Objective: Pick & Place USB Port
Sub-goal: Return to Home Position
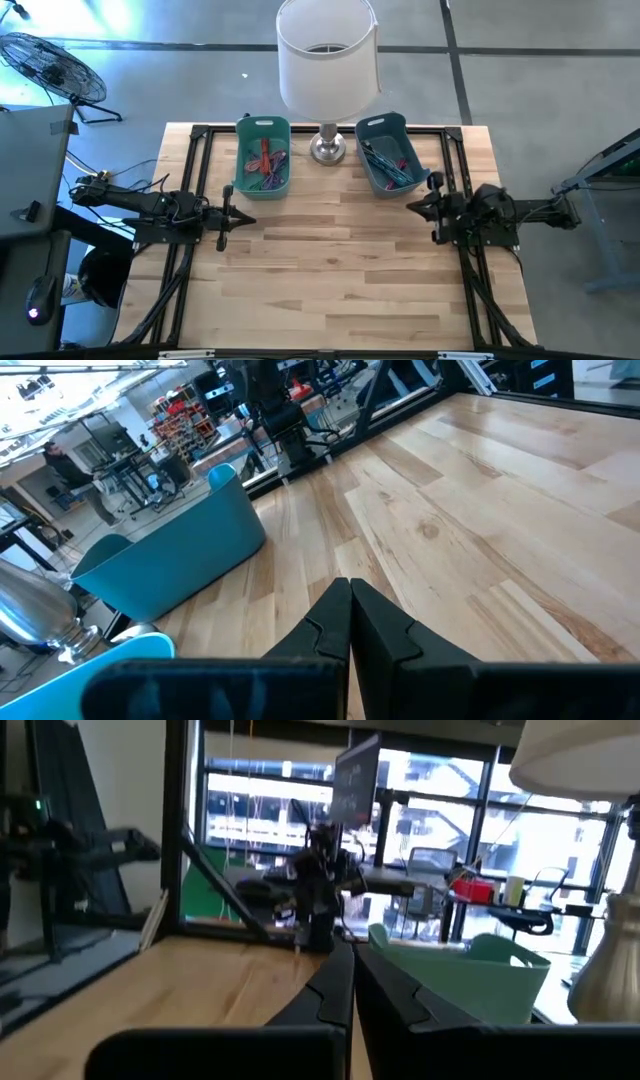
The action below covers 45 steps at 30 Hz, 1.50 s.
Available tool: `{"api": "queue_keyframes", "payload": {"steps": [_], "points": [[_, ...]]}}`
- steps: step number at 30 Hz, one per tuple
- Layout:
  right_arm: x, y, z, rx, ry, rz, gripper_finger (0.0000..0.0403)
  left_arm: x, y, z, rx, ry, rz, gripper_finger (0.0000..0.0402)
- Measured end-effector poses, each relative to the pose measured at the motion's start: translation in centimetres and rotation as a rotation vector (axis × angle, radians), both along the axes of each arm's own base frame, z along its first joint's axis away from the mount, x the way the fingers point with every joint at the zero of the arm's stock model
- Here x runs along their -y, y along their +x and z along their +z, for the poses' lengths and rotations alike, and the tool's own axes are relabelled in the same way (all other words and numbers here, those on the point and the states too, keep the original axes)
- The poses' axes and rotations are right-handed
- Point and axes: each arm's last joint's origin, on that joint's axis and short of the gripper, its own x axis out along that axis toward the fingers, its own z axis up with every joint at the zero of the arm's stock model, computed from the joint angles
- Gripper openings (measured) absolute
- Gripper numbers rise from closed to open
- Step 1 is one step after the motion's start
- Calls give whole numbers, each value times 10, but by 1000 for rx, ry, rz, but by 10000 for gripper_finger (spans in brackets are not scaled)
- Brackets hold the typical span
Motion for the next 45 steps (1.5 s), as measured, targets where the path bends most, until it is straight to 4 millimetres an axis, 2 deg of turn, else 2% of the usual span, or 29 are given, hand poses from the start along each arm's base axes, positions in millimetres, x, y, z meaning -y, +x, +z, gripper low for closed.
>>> {"api": "queue_keyframes", "payload": {"steps": [7, 45], "points": [[0, 1, -6, -66, -32, -5, 8, 0, 0, 0, 0, 0, 0, 1], [0, 1, -6, -66, -28, -4, 5, 0, 0, 0, 0, 0, 0, 1]]}}
